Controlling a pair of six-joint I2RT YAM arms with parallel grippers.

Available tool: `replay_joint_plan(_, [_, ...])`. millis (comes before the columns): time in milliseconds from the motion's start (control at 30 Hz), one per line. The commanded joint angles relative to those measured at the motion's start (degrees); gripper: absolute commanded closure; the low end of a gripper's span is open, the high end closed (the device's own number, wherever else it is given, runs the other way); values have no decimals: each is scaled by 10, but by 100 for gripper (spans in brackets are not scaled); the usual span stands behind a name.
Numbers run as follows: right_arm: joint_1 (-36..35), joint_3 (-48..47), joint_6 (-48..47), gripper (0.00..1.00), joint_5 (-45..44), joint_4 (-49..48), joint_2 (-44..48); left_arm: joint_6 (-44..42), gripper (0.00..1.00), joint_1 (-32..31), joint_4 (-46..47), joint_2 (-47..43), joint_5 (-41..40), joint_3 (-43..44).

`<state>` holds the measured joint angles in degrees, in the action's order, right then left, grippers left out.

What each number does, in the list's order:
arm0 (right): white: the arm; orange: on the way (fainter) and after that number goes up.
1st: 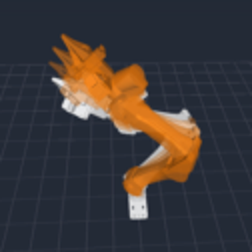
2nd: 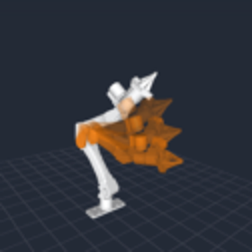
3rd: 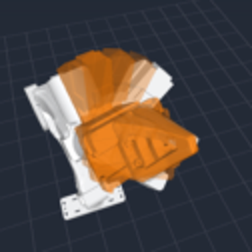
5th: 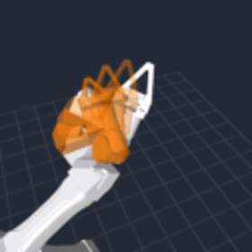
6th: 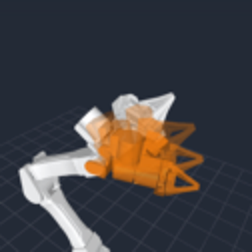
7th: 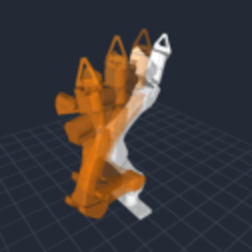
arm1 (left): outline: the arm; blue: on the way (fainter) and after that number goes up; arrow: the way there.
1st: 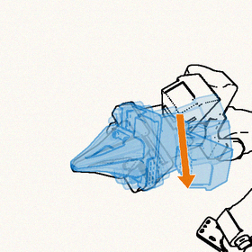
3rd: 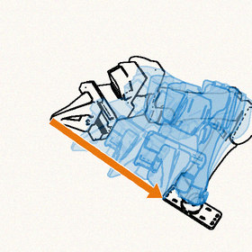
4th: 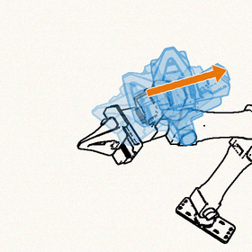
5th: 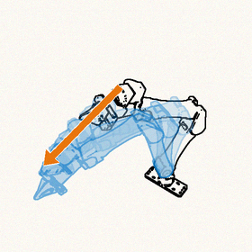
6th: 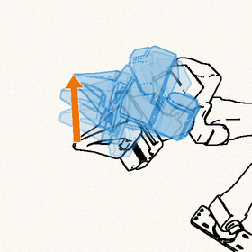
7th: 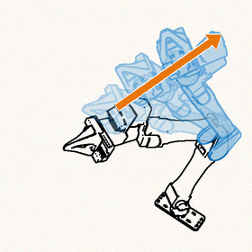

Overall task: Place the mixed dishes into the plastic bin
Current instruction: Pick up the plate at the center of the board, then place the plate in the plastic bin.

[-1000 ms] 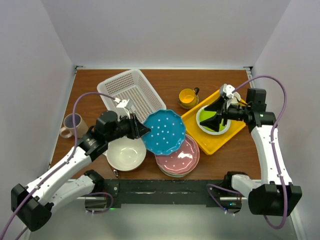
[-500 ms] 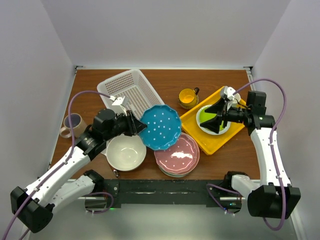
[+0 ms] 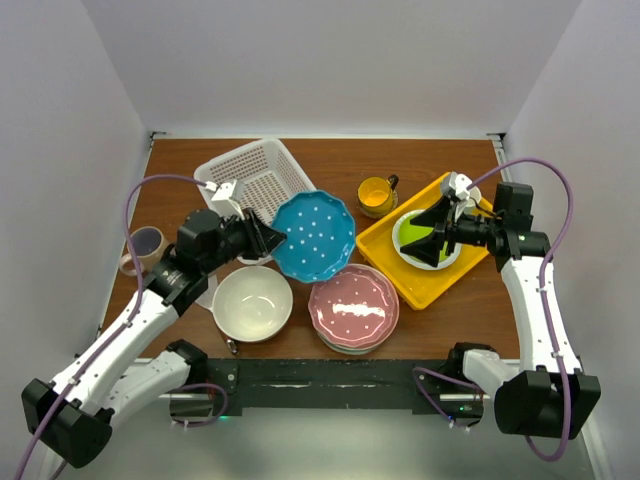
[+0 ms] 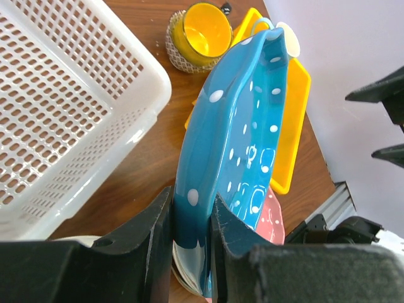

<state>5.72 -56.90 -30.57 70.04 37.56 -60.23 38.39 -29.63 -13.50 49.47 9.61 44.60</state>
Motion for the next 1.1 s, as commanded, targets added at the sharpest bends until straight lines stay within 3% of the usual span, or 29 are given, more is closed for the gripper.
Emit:
replay_joint_plan(0, [3, 1, 6, 15, 15, -20, 11, 29, 100, 27, 126, -7, 16, 51])
replay_joint_plan(767, [4, 4, 5, 14, 15, -21, 11, 58, 100, 206, 198, 40, 128, 43])
replay_joint_plan(1067, [6, 5, 6, 13, 14, -21, 9, 66, 100, 244, 218, 54, 154, 32])
